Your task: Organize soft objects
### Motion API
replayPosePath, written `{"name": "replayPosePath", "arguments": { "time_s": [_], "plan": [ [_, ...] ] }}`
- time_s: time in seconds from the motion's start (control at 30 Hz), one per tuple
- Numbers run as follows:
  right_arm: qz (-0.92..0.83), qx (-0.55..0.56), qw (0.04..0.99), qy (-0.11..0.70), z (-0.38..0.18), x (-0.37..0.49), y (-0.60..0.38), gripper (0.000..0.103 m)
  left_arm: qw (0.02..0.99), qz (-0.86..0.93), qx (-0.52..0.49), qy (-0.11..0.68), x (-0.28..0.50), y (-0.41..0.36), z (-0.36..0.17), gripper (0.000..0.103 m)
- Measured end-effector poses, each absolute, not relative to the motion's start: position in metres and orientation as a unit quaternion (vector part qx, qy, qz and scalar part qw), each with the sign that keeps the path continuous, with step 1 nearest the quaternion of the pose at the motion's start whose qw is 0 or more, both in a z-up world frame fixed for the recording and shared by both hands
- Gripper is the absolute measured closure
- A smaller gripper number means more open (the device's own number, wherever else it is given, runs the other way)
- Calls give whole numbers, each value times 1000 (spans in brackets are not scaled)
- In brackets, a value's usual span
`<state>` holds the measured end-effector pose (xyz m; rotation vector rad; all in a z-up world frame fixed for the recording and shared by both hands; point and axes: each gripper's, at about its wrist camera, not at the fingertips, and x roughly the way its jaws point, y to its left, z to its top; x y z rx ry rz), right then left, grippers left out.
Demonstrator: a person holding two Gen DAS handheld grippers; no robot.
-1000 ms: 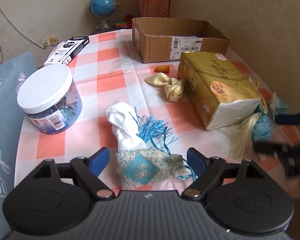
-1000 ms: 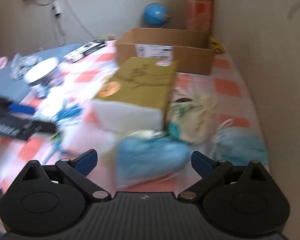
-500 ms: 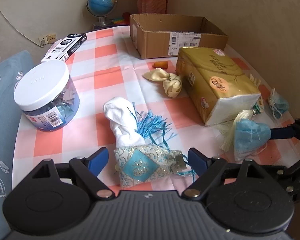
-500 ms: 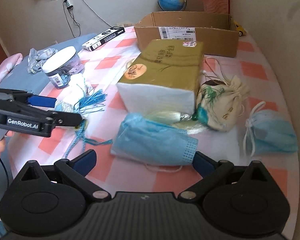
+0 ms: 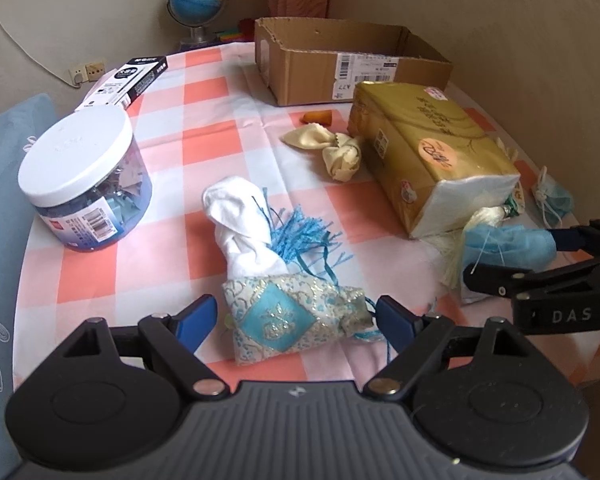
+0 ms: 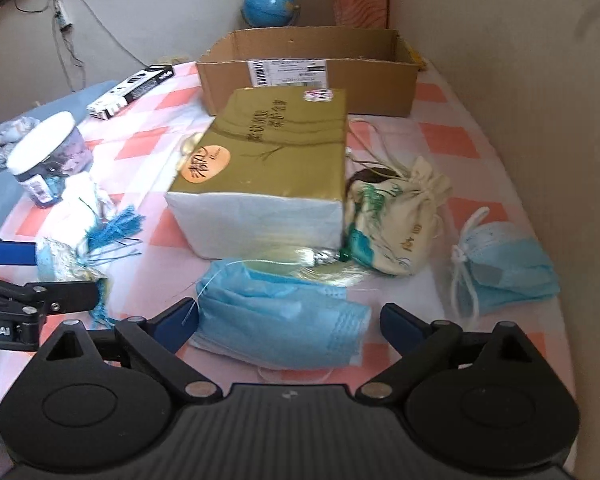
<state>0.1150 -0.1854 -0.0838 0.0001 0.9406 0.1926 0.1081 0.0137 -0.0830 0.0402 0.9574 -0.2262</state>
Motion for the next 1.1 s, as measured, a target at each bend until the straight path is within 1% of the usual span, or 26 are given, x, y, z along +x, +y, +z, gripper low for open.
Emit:
{"name": "replayPosePath", "arguments": {
  "time_s": [0.1, 0.23, 0.37, 0.43, 0.47, 0.57, 0.67, 0.87, 1.1],
  "plan": [
    [75, -9, 890, 450, -83, 111, -185, 3, 880, -111, 19, 461, 107, 11, -84, 17],
    [79, 8, 890, 448, -81, 110, -186, 4, 881, -105, 18, 462, 109, 7, -86, 17],
    [66, -1, 889, 453, -83, 114, -182, 14, 880, -102, 24, 462, 110, 5, -89, 17],
    [62, -4, 886, 460, -85, 114, -183, 16, 880, -101, 25, 463, 110, 4, -90, 17],
    [61, -6, 887, 459, -85, 113, -184, 19, 880, -101, 25, 464, 110, 4, -90, 17],
    [59, -4, 887, 459, -83, 108, -190, 24, 881, -101, 25, 462, 108, 3, -88, 21],
    [59, 0, 887, 457, -79, 102, -195, 26, 881, -103, 25, 461, 106, 3, -85, 29],
    [61, -20, 890, 451, -71, 87, -196, 27, 882, -106, 25, 458, 99, 4, -77, 36],
    [60, -22, 899, 434, -55, 70, -199, 27, 887, -114, 30, 446, 81, 6, -57, 36]
  ]
}}
